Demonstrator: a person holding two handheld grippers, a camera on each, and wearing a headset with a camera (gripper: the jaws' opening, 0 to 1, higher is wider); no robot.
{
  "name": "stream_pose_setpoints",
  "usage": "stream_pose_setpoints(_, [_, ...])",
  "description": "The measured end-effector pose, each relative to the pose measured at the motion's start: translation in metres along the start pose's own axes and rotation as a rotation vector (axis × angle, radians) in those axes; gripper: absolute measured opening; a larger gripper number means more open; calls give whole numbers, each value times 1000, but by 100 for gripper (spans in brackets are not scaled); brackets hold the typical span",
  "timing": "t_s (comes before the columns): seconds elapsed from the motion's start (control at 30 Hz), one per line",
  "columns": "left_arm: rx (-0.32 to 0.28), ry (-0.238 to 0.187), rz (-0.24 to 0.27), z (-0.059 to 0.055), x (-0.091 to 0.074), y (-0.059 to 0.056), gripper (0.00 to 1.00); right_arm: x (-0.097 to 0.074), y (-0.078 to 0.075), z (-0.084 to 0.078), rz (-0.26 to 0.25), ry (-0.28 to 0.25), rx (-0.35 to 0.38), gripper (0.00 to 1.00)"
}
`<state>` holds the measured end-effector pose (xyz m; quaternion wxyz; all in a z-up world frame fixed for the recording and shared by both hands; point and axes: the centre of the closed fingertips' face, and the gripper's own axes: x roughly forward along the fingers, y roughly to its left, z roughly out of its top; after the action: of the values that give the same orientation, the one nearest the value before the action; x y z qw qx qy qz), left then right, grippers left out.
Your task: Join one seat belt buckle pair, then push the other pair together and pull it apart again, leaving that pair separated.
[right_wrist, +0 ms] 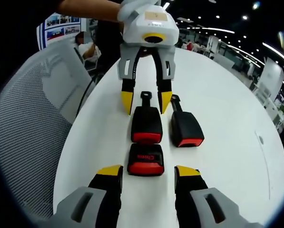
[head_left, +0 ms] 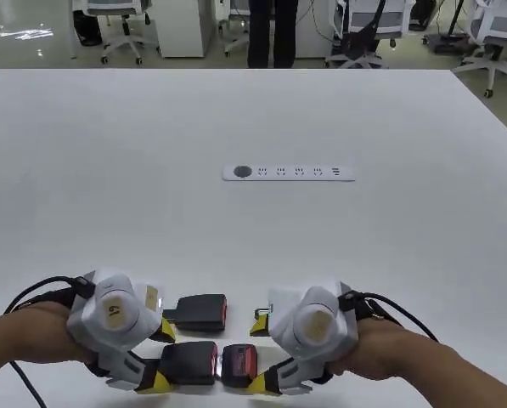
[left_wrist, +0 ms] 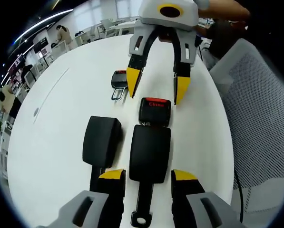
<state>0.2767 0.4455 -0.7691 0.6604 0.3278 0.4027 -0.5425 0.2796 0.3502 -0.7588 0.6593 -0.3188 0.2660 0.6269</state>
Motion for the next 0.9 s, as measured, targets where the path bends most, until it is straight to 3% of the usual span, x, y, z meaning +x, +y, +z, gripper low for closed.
stream_pose_setpoints(0.23, [-14,-6,14,10,-15,2,44,-8,-7,1,-7,2,-12,46])
stream_pose_setpoints(0.37, [-11,-9,29,11,-18,12,45,-16,-15,-1,-13,10,-18,47])
stream_pose_setpoints(0.5, [-16,-22,37,24,-26,18,45,-23,-24,-3,-23,16,-13,48])
stream_pose_setpoints(0.9, [10,-15,50,33,-24,45,46,-35,-51,-23,-47,45,11,49])
